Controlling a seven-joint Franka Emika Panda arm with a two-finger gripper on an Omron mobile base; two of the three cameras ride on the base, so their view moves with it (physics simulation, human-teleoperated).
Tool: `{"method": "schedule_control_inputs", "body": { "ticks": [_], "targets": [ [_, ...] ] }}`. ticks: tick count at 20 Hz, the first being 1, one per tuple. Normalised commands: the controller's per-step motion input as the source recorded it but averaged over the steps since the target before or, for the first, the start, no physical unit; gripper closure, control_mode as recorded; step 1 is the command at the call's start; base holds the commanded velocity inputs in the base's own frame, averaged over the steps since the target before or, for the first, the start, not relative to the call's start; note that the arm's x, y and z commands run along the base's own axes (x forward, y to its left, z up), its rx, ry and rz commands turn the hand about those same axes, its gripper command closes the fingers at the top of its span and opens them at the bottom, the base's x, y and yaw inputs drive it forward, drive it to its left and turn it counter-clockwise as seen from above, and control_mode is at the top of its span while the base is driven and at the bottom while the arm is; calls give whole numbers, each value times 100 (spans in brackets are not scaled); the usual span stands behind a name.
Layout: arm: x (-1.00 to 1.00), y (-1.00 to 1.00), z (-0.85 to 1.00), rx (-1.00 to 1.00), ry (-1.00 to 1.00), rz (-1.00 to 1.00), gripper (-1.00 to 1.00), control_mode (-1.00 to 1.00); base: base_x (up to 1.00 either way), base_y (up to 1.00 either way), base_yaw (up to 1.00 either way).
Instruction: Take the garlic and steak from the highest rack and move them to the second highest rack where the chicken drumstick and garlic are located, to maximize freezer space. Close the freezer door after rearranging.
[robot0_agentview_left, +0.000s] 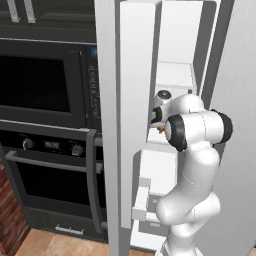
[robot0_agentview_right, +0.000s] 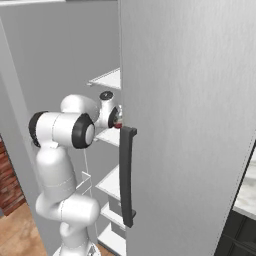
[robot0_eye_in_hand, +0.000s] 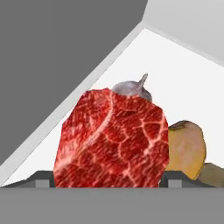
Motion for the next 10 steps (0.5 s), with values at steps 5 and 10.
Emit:
{"method": "schedule_control_inputs", "body": {
  "ticks": [5,10],
  "targets": [
    [43,-2,-28,0,3,3,100,-100,0,0,0],
    [43,-1,-31,0,3,3,100,-100,0,0,0]
  ]
}}
